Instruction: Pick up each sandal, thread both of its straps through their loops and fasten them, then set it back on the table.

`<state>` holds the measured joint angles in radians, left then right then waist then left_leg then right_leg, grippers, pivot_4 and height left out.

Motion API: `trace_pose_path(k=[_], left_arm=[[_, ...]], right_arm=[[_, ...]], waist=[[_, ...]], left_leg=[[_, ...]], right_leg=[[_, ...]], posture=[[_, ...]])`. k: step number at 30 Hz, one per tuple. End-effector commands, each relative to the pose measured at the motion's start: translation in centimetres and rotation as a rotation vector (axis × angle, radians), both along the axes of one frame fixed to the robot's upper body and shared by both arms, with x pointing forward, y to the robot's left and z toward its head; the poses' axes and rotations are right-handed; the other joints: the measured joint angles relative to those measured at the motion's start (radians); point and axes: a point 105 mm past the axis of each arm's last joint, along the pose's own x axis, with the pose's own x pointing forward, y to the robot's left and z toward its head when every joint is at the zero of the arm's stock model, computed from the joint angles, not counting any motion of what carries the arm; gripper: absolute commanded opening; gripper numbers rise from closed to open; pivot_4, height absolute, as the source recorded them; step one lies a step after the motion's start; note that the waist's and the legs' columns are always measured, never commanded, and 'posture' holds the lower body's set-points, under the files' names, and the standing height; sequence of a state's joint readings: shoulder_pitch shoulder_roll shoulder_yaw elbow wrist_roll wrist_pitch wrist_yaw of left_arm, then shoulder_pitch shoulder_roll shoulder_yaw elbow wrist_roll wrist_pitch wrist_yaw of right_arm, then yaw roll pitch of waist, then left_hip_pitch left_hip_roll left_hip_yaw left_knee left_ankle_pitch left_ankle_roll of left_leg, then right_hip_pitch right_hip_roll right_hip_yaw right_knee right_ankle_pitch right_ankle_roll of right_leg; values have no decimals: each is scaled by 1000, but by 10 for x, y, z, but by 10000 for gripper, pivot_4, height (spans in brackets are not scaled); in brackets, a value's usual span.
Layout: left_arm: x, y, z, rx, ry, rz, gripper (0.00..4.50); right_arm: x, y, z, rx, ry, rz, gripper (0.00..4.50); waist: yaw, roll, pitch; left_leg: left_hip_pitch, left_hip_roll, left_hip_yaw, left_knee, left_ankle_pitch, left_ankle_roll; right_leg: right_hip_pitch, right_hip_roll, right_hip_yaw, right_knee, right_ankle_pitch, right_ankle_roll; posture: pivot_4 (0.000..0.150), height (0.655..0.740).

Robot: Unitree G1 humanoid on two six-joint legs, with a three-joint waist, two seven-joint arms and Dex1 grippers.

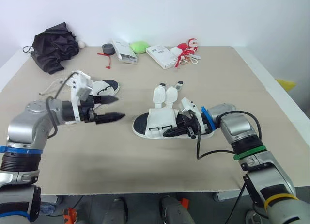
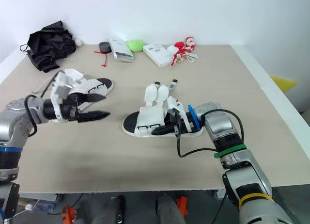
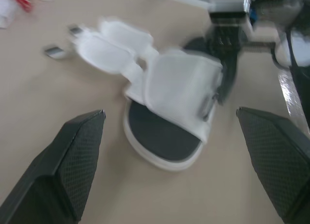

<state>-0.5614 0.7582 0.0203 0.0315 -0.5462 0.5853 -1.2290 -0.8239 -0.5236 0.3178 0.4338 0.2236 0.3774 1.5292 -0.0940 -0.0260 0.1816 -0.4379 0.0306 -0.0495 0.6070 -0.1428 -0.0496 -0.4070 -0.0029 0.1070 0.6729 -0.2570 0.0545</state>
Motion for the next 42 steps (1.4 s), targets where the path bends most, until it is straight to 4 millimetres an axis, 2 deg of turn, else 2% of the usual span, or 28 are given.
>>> trace_pose_path(k=[1,6,12,18,19,20,21,22,23,24,25,28,29,31,36,42], left_arm=[[1,-1,2,56,-77,-13,45000],[6,-15,-1,9,-99,-54,45000],[23,-30,-4,10,-154,-49,45000],[14,-32,-15,4,-74,-115,45000],[11,-30,-17,-4,-40,-130,39673],[8,-28,-19,-6,-16,-155,38375],[7,-28,-20,-2,-7,-166,32657],[8,-27,-22,7,-3,-170,32657],[8,-28,-23,15,2,-178,27992],[8,-29,-25,25,6,-187,25841],[8,-31,-28,37,13,-205,20882],[9,-38,-35,61,21,-239,10283],[10,-40,-40,81,25,-243,6001],[14,-42,-55,148,13,-230,1231],[21,-49,-78,223,11,-222,1231],[29,-52,-79,230,-11,-205,1231]], right_arm=[[3,4,1,-26,-24,27,1451],[1,5,3,-7,-19,34,1451],[-6,6,2,-11,-23,47,1451],[-10,9,2,6,-23,38,1451],[-13,11,2,11,-20,50,0],[-17,12,2,15,-17,63,0],[-20,13,2,17,-14,73,0],[-21,14,2,16,-13,80,0],[-22,14,1,14,-11,83,0],[-22,15,1,12,-11,82,0],[-22,15,-1,8,-12,81,0],[-20,17,0,14,-11,74,0],[-20,17,0,16,-11,73,0],[-19,18,0,19,-12,70,0],[-19,20,1,24,-14,72,0],[-13,20,0,18,-19,59,0]], waist=[[0,0,0],[1,0,0],[6,0,0],[6,0,0],[6,0,0],[6,0,0],[6,0,0],[6,0,0],[6,0,0],[6,0,0],[6,0,0],[7,0,0],[7,0,0],[7,0,0],[8,-1,0],[12,0,0]], left_leg=[[0,0,0,0,0,0],[2,0,0,2,0,0],[1,0,0,4,0,0],[1,0,-1,4,0,0],[1,0,-1,4,0,0],[1,0,-1,4,0,0],[1,0,-1,4,0,0],[1,0,-1,4,0,0],[1,0,-1,4,0,0],[1,0,-2,4,0,0],[1,0,-2,4,0,0],[1,-1,-2,4,0,0],[1,-1,-2,4,0,0],[1,-1,-2,4,0,0],[1,-1,-2,4,0,0],[1,-1,-3,9,0,0]], right_leg=[[0,0,0,1,0,0],[0,0,0,7,-2,-1],[0,1,0,8,-2,-1],[0,1,0,8,-3,0],[0,0,0,8,-3,0],[0,0,0,8,-3,0],[0,1,0,8,-3,0],[0,1,0,8,-3,0],[0,1,0,8,-3,0],[0,1,-1,8,-3,0],[0,1,-1,8,-3,0],[0,0,-1,8,-3,0],[0,0,-1,8,-3,-1],[0,1,-1,8,-3,-1],[0,1,-1,8,-3,-1],[2,1,-2,9,-1,-1]], posture=[[1500,7380],[1500,7380],[1500,7380],[1500,7380],[1500,7380],[1500,7380],[1500,7380],[1500,7380],[1500,7380],[1500,7380],[1500,7380],[1500,7380],[1500,7380],[1500,7380],[1500,7380],[1500,7380]])
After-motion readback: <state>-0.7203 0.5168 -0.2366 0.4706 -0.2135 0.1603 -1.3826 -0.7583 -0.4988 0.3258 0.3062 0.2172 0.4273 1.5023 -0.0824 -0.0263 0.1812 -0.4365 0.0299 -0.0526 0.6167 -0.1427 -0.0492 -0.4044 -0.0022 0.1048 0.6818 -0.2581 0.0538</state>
